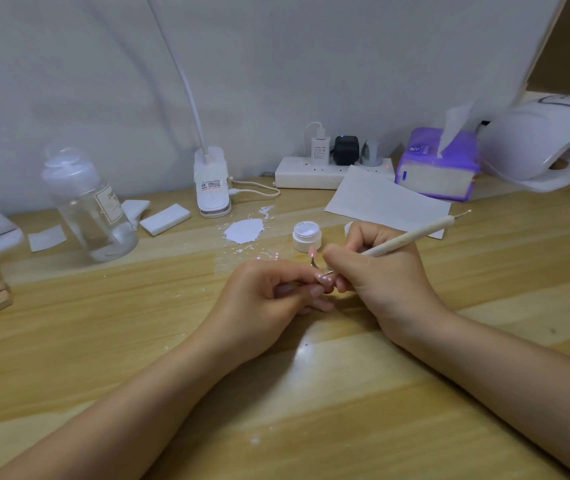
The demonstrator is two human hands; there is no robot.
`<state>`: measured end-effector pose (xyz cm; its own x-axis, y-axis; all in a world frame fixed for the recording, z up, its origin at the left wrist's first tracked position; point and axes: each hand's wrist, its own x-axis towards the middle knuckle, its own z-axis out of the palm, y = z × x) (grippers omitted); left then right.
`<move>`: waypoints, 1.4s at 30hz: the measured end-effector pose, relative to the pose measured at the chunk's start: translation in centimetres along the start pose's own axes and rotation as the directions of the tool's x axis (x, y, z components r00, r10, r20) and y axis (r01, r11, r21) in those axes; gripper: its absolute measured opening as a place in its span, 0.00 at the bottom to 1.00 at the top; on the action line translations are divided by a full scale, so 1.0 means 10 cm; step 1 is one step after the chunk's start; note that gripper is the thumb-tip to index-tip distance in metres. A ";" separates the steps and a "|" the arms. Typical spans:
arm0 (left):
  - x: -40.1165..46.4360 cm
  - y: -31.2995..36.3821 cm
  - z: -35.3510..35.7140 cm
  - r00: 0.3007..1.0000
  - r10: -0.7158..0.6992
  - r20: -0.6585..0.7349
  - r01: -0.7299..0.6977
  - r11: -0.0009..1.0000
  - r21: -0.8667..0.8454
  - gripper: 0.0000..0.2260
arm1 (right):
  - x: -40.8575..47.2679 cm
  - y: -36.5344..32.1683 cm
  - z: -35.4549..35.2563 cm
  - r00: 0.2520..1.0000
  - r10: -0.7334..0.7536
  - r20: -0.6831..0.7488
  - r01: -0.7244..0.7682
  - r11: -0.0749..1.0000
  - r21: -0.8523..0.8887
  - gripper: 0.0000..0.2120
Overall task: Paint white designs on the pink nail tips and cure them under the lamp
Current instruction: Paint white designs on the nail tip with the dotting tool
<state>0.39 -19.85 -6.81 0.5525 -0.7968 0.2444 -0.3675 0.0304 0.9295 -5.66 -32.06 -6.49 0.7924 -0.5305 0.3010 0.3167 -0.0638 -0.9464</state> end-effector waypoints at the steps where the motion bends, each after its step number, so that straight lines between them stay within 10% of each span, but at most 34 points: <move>1: 0.00 0.00 0.00 1.000 0.000 -0.003 0.000 1.000 -0.002 0.14 | 0.00 -0.01 0.00 1.000 0.001 -0.005 -0.001 1.000 0.003 0.16; 9: -0.01 0.00 0.00 1.000 -0.009 0.006 0.009 1.000 -0.023 0.13 | -0.01 -0.08 0.02 0.993 0.093 -0.079 -0.071 0.968 0.242 0.20; 42: -0.01 0.01 -0.03 0.995 -0.018 0.099 0.004 0.991 0.135 0.14 | -0.02 -0.10 0.02 0.997 0.070 0.019 -0.072 0.977 0.202 0.20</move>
<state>0.47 -19.59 -6.68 0.4822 -0.8531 0.1993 -0.4629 -0.0549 0.8847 -6.05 -31.73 -5.60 0.8222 -0.5178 0.2365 0.3576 0.1466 -0.9223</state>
